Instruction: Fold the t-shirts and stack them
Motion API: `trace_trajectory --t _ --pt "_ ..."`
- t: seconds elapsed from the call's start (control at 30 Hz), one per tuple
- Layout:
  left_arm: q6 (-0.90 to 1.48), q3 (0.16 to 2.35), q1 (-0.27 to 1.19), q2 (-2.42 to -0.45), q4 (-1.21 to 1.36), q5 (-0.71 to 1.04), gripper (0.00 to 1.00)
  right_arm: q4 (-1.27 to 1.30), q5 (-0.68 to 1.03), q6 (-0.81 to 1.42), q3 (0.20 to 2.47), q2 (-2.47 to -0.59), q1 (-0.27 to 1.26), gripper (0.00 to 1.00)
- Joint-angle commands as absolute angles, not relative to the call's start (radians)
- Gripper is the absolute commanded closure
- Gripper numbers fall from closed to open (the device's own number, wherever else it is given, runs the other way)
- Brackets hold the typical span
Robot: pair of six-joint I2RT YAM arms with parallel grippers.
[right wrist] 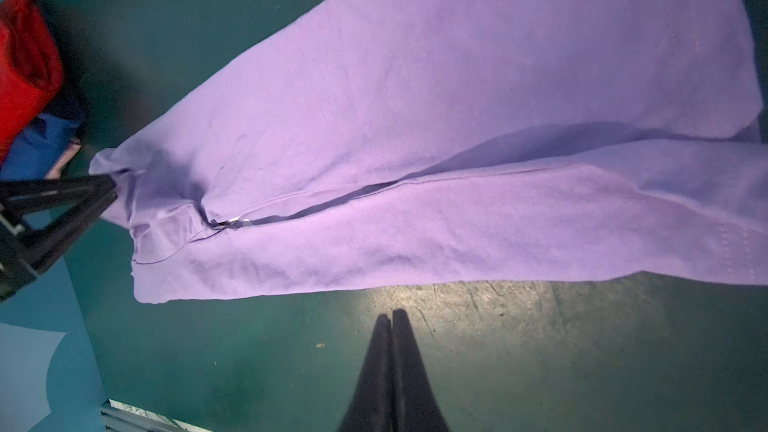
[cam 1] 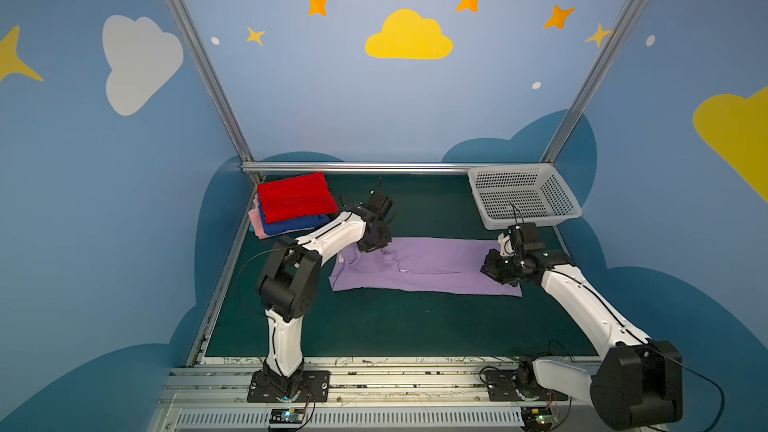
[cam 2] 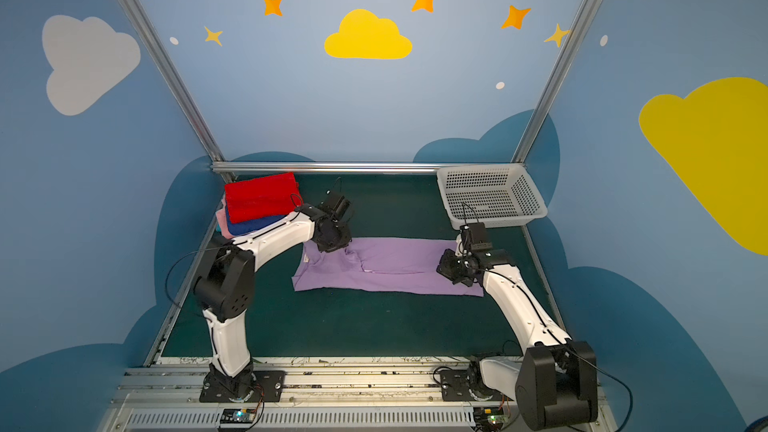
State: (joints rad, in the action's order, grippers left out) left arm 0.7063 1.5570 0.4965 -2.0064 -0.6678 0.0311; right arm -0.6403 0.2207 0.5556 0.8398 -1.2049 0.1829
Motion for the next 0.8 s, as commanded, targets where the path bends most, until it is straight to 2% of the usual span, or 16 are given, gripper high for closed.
trace_trajectory --t 0.0,0.13,0.2,0.27,0.4,0.53,0.77 --pt "0.695 1.684 0.461 -2.097 -0.786 0.015 0.54 -0.658 0.198 0.540 0.870 -1.205 0.176 0.95" --pt "0.732 1.742 0.444 -2.074 -0.860 -0.069 0.54 -0.666 0.176 0.532 0.871 -1.202 0.173 0.91" --pt "0.743 1.708 0.453 -2.005 -0.850 -0.092 0.54 -0.674 0.151 0.534 0.868 -1.213 0.173 0.94" --pt "0.739 1.648 0.483 -1.925 -0.807 -0.084 0.54 -0.676 0.135 0.534 0.856 -1.234 0.170 1.00" --pt "0.744 1.539 0.562 -1.824 -0.765 -0.067 0.54 -0.621 0.164 0.522 0.805 -1.308 0.136 1.00" --pt "0.792 1.371 0.573 -1.776 -0.716 0.000 0.63 -0.619 0.264 0.526 0.829 -1.445 0.030 1.00" --pt "0.862 1.076 0.565 -1.680 -0.658 -0.001 0.68 -0.601 0.155 0.517 0.886 -1.561 -0.031 1.00"
